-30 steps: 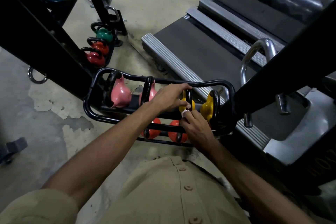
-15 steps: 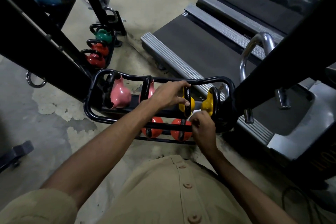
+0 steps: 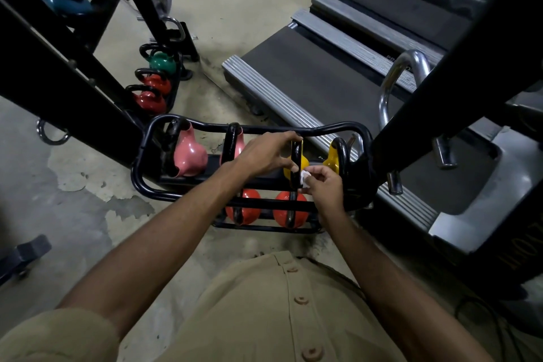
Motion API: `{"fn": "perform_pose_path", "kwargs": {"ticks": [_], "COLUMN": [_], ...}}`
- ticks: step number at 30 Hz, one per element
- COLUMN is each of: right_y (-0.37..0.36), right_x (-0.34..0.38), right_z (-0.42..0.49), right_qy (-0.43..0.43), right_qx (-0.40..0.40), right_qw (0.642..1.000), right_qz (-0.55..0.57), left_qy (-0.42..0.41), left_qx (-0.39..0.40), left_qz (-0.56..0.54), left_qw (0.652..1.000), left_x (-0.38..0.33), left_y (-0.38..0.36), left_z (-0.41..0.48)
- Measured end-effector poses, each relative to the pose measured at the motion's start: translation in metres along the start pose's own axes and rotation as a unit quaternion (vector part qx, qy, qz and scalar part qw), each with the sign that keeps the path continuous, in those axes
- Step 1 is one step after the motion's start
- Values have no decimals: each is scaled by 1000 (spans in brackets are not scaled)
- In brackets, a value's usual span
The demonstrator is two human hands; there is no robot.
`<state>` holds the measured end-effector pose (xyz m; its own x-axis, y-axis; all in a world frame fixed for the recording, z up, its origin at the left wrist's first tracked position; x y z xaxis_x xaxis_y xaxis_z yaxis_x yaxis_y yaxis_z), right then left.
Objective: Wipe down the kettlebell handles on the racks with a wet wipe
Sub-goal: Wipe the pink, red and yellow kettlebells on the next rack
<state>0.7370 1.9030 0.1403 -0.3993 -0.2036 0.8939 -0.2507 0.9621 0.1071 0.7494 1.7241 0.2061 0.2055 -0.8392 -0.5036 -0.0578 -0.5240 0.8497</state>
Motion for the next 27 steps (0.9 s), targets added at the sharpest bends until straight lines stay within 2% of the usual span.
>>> {"fn": "perform_pose_path", "kwargs": {"ticks": [3,6,9,12,16,18,27], "right_y": [-6,-8,-9,-12,-13,-13,-14], "right_x": [9,20,17,12,19,24,32], "right_z": [6,1,-2,1,9,11,7], "right_qy": [51,112,172,175,83,49,19], "right_qx": [44,68,71,54,50,60,204], "right_qw": [989,960,930,937,983,991,967], "right_qz": [-129,-248,-317,-296,-154,-106,-149], "left_qy": [-3,-2,-2,-7,-6,-6,-10], "left_qx": [-5,-8,-12,-20,-18,-14,-22], "left_qz": [7,10,7,8,10,14,18], "left_qw": [1000,1000,1000,1000,1000,1000,1000], "left_x": [-1,-2,-3,-4,-4,-4,-3], "left_y": [-1,-2,-3,-3,-2,-2,-3], "left_z": [-2,-4,-7,-9,-11,-10,-10]}}
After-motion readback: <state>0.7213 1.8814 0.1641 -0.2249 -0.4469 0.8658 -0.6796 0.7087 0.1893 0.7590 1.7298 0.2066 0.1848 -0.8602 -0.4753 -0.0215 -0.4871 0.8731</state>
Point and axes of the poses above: each hand's wrist, its own z-axis towards the middle knuckle, its own y-axis out of the back of the hand, x = y × z, the point moved 4 cm from there along z, towards the middle knuckle, and after that the axes turned 4 degrees about -x, right-handed, at the moved point
